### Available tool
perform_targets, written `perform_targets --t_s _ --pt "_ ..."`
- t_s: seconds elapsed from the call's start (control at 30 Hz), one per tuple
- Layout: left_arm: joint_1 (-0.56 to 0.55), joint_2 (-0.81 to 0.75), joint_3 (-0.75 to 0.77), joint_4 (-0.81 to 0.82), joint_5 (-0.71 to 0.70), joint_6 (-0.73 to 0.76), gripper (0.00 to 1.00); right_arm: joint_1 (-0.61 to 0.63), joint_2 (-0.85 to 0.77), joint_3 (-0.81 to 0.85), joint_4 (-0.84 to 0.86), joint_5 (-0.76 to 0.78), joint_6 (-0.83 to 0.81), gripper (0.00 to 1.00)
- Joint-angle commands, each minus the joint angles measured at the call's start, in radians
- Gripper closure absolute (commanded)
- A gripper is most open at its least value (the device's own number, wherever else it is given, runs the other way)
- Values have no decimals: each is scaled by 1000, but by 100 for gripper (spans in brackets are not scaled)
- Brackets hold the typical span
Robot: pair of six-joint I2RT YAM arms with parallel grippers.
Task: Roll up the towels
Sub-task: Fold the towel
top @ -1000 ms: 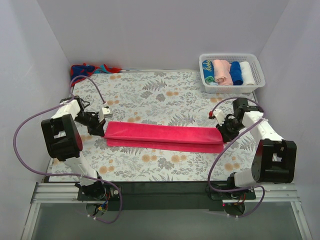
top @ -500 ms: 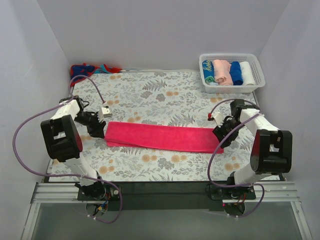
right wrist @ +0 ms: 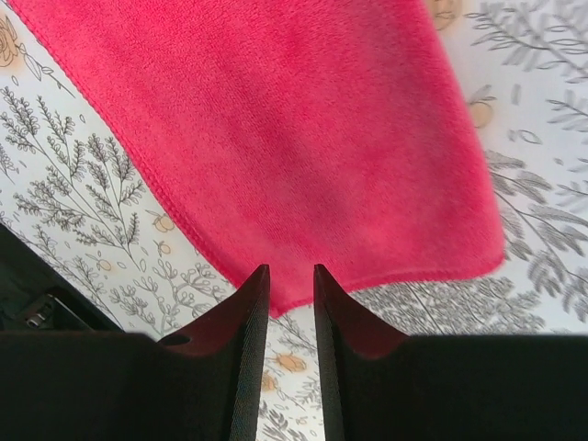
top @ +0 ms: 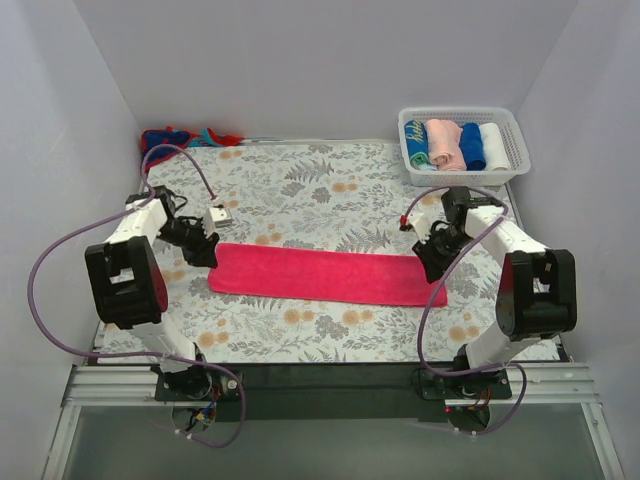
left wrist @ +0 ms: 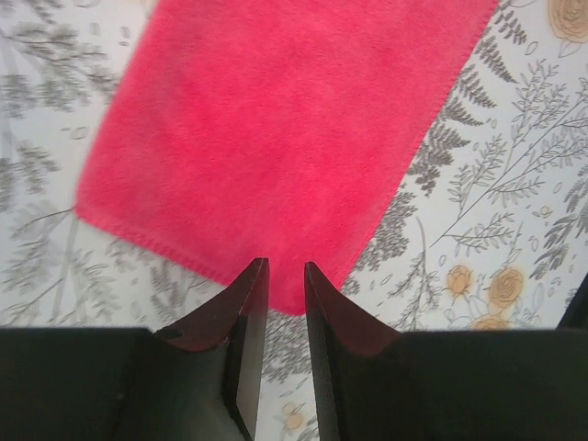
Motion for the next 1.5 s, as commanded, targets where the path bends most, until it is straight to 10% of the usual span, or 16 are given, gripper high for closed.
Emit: perform_targets --t_s 0.0,0.33,0.67,1.47 --pt "-36 -32 -84 79 2 -95 79 18 27 -44 48 20 49 72" --pt "-50 -39 -198 181 -81 -205 81 18 136 -101 213 259 72 71" --pt "-50 -68 -130 171 32 -304 72 -23 66 74 149 247 130 47" --pt "-50 -184 -121 255 37 -454 65 -89 234 -9 210 202 411 69"
